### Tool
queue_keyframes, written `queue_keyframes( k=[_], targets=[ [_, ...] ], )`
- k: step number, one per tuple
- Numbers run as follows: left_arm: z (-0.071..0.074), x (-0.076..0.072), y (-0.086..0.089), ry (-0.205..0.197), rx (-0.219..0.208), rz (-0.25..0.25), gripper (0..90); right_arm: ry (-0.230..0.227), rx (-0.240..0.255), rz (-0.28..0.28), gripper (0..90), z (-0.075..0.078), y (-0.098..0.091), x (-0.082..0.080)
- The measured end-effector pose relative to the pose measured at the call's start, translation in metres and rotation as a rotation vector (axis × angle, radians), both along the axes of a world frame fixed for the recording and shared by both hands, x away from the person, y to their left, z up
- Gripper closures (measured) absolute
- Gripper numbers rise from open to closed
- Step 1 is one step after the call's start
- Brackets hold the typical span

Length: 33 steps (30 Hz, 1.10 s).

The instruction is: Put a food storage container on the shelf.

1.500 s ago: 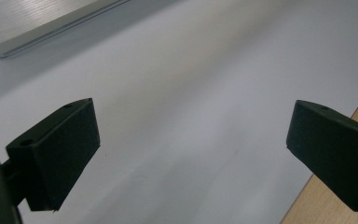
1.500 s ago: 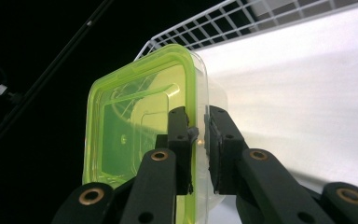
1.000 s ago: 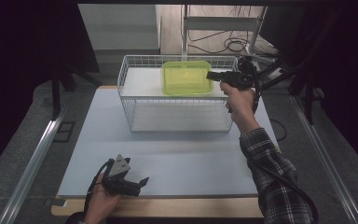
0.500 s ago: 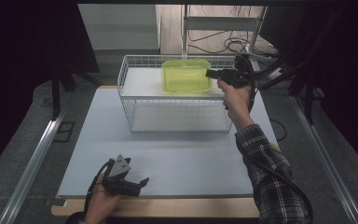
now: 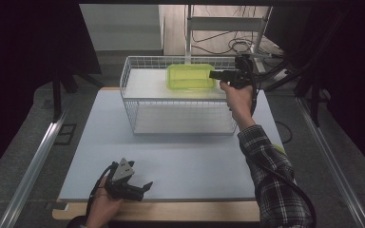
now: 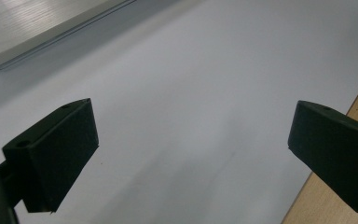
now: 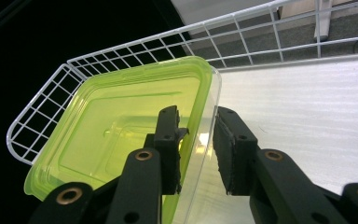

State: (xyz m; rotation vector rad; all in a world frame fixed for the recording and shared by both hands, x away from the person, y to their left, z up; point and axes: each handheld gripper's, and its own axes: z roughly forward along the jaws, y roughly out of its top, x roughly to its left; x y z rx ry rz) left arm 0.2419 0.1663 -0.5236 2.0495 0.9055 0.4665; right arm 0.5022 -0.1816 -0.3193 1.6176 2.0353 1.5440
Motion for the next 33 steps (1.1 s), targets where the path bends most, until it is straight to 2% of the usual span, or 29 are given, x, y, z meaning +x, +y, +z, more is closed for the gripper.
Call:
queue_keyframes(
  k=[4, 10, 13, 17, 22, 25, 33],
  targets=[
    [0.000, 0.000, -0.001, 0.001, 0.003, -0.002, 1.3, 0.001, -0.005, -0.004, 65.2, -0.003, 0.001, 0.002],
    [0.000, 0.000, -0.001, -0.002, 0.009, -0.003, 1.3, -0.019, -0.064, -0.005, 59.9, 0.000, 0.003, 0.001],
    [0.000, 0.000, -0.001, -0.002, 0.007, -0.002, 1.3, -0.035, -0.080, 0.000, 54.1, 0.002, 0.002, -0.001],
    [0.000, 0.000, 0.000, 0.009, -0.002, 0.004, 1.3, -0.053, -0.061, 0.025, 46.2, 0.005, -0.002, -0.004],
    [0.001, 0.000, 0.002, 0.007, -0.016, 0.017, 1.2, -0.077, -0.072, 0.054, 39.5, 0.007, -0.006, -0.010],
    [0.002, 0.001, 0.004, 0.017, -0.045, 0.031, 0.9, -0.103, -0.104, 0.091, 34.8, 0.008, -0.007, -0.018],
    [0.000, 0.002, 0.004, 0.028, -0.047, 0.036, 0.0, -0.151, -0.147, 0.144, 27.8, 0.008, -0.006, -0.035]
  ],
)
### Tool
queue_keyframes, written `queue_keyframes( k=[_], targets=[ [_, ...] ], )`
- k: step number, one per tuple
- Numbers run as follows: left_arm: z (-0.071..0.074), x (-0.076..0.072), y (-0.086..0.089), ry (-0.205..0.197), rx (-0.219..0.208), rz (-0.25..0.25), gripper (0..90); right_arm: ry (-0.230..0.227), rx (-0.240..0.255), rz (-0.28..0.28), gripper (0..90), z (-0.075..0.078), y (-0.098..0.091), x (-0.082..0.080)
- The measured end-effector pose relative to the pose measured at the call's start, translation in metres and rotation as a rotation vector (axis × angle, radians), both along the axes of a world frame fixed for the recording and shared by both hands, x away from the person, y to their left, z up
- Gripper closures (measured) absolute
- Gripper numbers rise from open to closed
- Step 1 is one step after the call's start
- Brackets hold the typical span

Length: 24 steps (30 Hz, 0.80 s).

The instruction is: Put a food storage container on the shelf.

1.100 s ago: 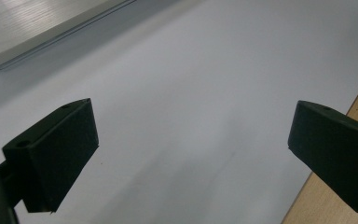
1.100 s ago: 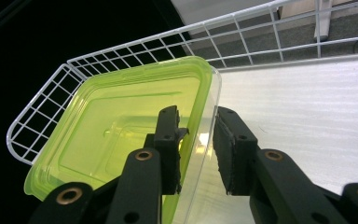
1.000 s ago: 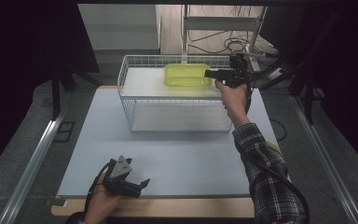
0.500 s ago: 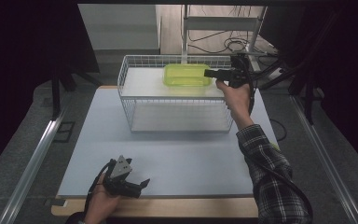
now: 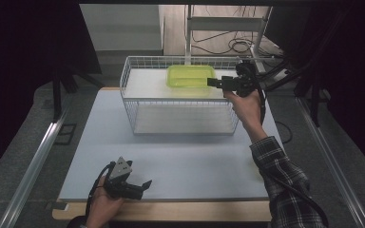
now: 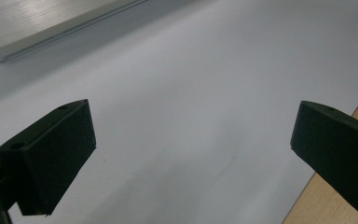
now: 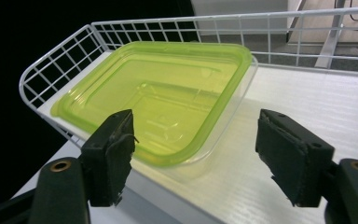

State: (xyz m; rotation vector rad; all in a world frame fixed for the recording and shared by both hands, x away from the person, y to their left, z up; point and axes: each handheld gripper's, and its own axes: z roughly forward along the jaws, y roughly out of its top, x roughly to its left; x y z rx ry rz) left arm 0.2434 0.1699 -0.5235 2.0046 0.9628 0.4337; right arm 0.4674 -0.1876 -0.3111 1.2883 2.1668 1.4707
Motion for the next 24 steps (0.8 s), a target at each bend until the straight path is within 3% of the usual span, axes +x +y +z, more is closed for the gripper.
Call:
queue_keyframes(
  k=[14, 24],
  targets=[
    [0.000, -0.001, -0.001, -0.060, -0.001, -0.011, 0.0, -0.087, -0.060, 0.066, 19.3, -0.002, -0.003, -0.035],
    [0.001, -0.001, 0.000, -0.104, -0.015, -0.027, 0.0, -0.143, -0.134, 0.119, 14.1, -0.015, -0.012, -0.067]
  ],
)
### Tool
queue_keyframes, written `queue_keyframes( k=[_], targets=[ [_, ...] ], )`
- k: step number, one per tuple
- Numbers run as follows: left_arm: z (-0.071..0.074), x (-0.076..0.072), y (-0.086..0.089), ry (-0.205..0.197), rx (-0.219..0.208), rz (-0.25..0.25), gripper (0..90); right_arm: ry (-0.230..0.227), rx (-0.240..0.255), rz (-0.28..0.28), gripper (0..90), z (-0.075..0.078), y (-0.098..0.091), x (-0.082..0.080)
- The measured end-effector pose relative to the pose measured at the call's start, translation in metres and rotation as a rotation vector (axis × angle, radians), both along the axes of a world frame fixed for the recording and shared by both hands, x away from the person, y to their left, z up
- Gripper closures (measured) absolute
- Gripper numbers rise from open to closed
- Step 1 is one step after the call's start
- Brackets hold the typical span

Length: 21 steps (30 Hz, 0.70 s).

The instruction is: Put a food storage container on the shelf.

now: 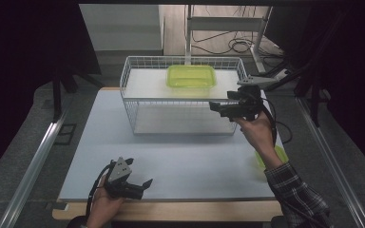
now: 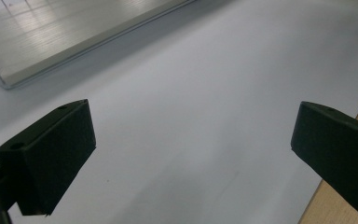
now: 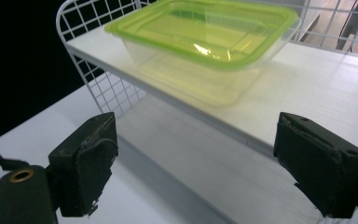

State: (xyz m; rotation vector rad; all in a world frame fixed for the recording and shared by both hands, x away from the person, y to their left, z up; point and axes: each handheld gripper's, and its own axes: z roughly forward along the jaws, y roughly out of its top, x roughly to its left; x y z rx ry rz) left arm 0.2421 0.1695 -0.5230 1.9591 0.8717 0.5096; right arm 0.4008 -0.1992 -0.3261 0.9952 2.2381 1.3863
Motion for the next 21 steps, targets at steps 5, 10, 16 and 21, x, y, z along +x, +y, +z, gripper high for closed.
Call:
queue_keyframes(
  k=[5, 10, 16, 21],
  targets=[
    [0.001, 0.000, 0.001, -0.004, -0.014, -0.001, 0.0, -0.015, -0.020, 0.009, 12.5, -0.008, -0.005, -0.010],
    [0.004, 0.000, 0.003, 0.042, -0.041, 0.008, 0.3, -0.031, -0.046, 0.022, 10.6, -0.019, -0.010, -0.022],
    [0.006, -0.002, 0.004, 0.025, -0.054, 0.009, 0.7, -0.042, -0.063, 0.043, 9.6, -0.033, -0.015, -0.035],
    [0.007, -0.003, 0.003, 0.003, -0.043, 0.013, 0.7, -0.039, -0.064, 0.070, 3.7, -0.050, -0.021, -0.047]
  ],
)
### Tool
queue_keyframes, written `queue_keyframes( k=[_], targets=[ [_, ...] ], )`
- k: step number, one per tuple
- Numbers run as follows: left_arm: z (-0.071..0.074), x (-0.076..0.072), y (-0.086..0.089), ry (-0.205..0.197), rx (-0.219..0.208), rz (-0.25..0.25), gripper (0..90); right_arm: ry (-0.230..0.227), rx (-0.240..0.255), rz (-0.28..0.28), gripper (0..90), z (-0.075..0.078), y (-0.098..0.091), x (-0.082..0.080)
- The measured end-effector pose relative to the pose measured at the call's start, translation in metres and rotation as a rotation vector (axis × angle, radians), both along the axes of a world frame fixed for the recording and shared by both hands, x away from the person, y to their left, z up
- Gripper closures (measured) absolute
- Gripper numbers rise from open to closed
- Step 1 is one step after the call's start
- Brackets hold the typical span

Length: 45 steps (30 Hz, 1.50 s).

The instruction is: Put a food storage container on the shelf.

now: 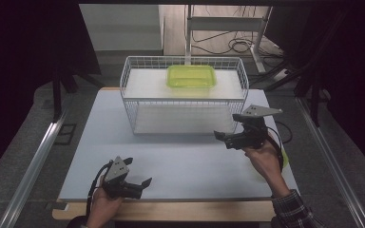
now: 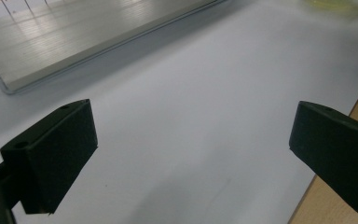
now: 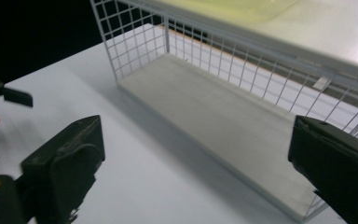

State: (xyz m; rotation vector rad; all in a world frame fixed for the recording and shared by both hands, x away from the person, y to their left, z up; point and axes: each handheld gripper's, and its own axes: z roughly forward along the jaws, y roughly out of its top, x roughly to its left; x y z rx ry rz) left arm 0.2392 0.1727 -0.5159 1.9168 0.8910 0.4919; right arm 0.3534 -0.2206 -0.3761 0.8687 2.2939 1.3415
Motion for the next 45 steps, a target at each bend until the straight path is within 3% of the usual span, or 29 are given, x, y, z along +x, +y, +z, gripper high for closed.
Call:
queue_keyframes(
  k=[14, 20, 28, 37, 45],
  targets=[
    [0.000, 0.000, -0.001, -0.017, 0.013, -0.006, 0.7, 0.000, 0.009, -0.019, 1.6, -0.037, -0.013, -0.024],
    [-0.001, 0.000, -0.003, 0.001, 0.020, -0.014, 1.0, 0.035, -0.015, -0.036, 2.0, -0.058, -0.015, -0.033],
    [-0.001, 0.000, -0.004, 0.015, 0.023, -0.019, 1.4, 0.018, -0.048, -0.055, 1.1, -0.072, -0.014, -0.043],
    [-0.002, 0.000, -0.007, -0.002, 0.050, -0.028, 1.4, 0.032, -0.071, -0.055, 1.0, -0.091, -0.018, -0.054],
    [-0.003, -0.001, -0.008, -0.012, 0.061, -0.034, 1.2, 0.082, -0.107, -0.068, 0.2, -0.109, -0.019, -0.057]
  ],
)
